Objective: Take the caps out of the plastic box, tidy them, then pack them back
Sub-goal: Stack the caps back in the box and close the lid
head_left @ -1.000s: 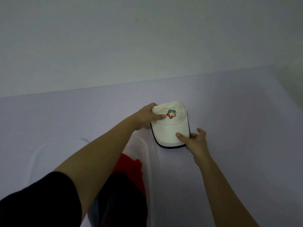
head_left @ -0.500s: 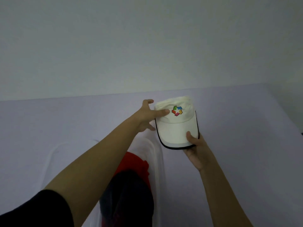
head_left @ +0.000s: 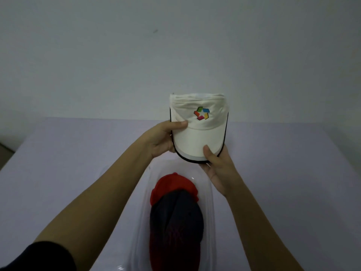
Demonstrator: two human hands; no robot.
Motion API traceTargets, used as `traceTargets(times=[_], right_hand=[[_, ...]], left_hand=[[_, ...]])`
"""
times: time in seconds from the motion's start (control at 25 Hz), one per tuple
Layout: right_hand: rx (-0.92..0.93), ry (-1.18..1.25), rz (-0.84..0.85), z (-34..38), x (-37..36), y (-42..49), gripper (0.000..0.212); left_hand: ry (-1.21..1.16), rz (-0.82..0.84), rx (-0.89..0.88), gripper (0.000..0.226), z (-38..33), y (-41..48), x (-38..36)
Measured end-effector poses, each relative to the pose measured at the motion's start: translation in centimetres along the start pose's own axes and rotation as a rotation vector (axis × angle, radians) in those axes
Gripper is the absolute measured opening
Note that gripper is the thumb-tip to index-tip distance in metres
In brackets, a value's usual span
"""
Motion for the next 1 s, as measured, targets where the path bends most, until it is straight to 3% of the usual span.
traceTargets(times=[0.12, 0.28, 0.4, 0.52, 0.68, 0.84, 1.0], right_hand=[[-0.115, -0.225, 0.102, -1.5, -1.3, 0.0, 0.105], [-0.479, -0.649, -0.039, -7.7, 1.1, -0.1, 0.1], [-0.653, -0.992, 0.024, -11.0, 1.9, 0.0, 0.108], [-0.605, -1.179, 0.066, -10.9, 1.4, 0.5, 0.088], [-0.472, -1.356, 0.083, -9.8, 0.6, -0.7, 0.085], [-0.321, -1.507, 0.088, -9.4, -0.3, -2.8, 0.11], [-0.251, -1.612, 0.09, -8.7, -1.6, -4.1, 0.088]], left_hand=[[0.008, 0.061, -0.133, 0.036, -2.1, -1.0, 2.5], [-0.077, 0.02, -0.114, 0.046, -0.9, -1.1, 5.3], [-0.099, 0.015, -0.06, 0.054, 1.4, -0.9, 5.8], [-0.14, -0.026, -0.067, 0.049, 3.5, -0.3, 6.4], [-0.13, -0.112, -0.134, 0.044, 4.7, 0.8, 7.4], [-0.109, -0.18, -0.179, 0.051, 6.1, 1.6, 8.8], [0.018, -0.097, -0.062, 0.048, 9.3, 0.6, 8.2]])
Point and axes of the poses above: each hand's wrist, its own y-axis towards the middle knuckle, its own x-axis out of the back of the hand, z = x × y, the point moved 7 cm from there along y, towards the middle knuckle, and after that the axes turned 10 degrees about -x, right-handed, at the moved point
